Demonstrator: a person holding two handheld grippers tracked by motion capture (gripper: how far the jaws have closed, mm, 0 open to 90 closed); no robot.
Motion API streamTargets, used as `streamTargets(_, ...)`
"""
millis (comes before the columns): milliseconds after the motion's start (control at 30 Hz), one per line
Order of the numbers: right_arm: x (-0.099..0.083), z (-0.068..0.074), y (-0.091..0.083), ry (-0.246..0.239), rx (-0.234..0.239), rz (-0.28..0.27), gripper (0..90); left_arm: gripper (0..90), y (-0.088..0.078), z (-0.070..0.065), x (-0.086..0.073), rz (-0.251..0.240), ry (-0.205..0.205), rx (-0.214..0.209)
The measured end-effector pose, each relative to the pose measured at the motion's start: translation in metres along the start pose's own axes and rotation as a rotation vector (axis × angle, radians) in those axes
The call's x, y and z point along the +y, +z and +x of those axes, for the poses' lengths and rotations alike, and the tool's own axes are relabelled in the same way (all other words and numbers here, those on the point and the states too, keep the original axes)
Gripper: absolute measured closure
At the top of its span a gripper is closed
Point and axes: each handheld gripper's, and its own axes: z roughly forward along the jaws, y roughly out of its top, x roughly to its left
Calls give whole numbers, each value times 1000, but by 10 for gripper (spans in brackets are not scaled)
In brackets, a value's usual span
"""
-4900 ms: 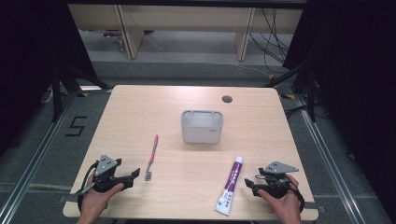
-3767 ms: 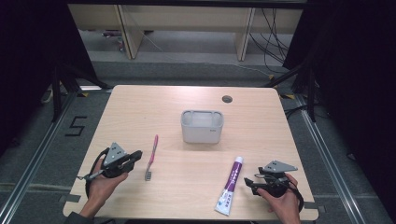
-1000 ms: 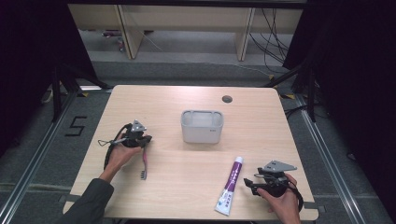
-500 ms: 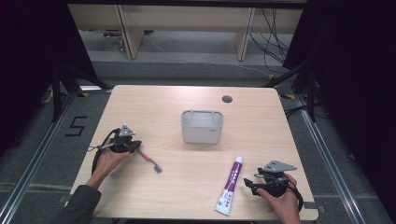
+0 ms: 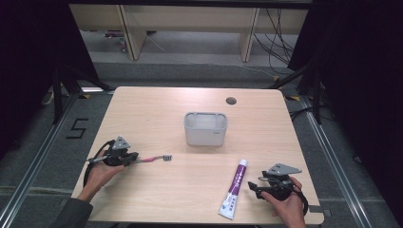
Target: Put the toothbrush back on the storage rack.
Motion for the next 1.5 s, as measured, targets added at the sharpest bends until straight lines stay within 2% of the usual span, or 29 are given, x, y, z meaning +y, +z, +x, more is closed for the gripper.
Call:
streamTargets(167, 0, 0, 0, -3, 1, -2, 271, 896, -6, -10, -4, -14, 22, -13)
streamTargets(267, 0, -1, -1, -17, -26, 1, 271, 896, -10, -16, -6, -15, 27, -18)
streamTargets(300, 1, -1, -1, -18, -5, 11, 271, 895, -11, -18, -6, -14, 33, -32)
streamTargets(367, 1, -1, -1, -16, -4, 11, 271, 894, -12, -20, -7, -11, 36, -34)
streamTargets(500, 0, -2, -1, -15, -3, 7, 271, 894, -14, -28, -8, -5, 47, -55)
streamTargets(567, 0, -1, -1, -15, -21, -1, 272, 894, -14, -31, -9, -6, 51, -60)
streamTargets(767, 0, -1, -1, -8, -21, -1, 271, 893, -16, -37, -8, -10, 61, -70)
streamTargets(1233, 0, -2, -1, -8, -18, -8, 271, 881, -17, -44, -7, -9, 55, -81)
streamTargets(1433, 0, -2, -1, -12, -12, -10, 271, 830, -20, -44, -4, -8, 36, -87)
streamTargets(1500, 0, -2, -1, -8, -15, -7, 271, 764, -21, -44, -1, 4, 20, -71)
